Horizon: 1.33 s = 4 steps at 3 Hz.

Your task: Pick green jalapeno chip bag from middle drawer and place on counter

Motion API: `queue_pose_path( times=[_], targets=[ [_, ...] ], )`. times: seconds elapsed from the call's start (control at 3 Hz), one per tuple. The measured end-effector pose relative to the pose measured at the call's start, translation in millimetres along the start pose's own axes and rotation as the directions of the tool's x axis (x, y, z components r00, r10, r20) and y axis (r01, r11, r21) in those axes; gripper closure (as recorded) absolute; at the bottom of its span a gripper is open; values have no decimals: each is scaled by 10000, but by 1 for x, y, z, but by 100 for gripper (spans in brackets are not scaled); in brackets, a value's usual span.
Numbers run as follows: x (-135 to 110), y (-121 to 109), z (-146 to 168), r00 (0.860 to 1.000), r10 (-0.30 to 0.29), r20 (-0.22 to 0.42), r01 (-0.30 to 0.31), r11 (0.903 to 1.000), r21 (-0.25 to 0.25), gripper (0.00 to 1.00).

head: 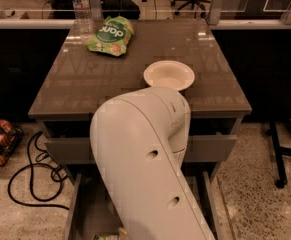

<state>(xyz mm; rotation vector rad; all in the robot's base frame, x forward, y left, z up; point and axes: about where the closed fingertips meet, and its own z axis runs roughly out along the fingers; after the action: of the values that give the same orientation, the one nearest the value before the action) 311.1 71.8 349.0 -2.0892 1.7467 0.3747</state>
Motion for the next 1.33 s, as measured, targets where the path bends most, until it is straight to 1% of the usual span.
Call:
queue_pose_path(
  times=[0.33, 0.67, 1.0, 1.33],
  targets=[
    [0, 0, 0, 10000, 3, -4, -3, 10000, 1, 42],
    [-1, 0, 1, 10000, 1, 7, -1, 10000, -5, 73],
    [-1, 0, 1, 10000, 1, 11, -1, 10000, -8, 96],
    [-2, 0, -2, 10000, 0, 12, 0, 10000, -7, 100]
  ],
)
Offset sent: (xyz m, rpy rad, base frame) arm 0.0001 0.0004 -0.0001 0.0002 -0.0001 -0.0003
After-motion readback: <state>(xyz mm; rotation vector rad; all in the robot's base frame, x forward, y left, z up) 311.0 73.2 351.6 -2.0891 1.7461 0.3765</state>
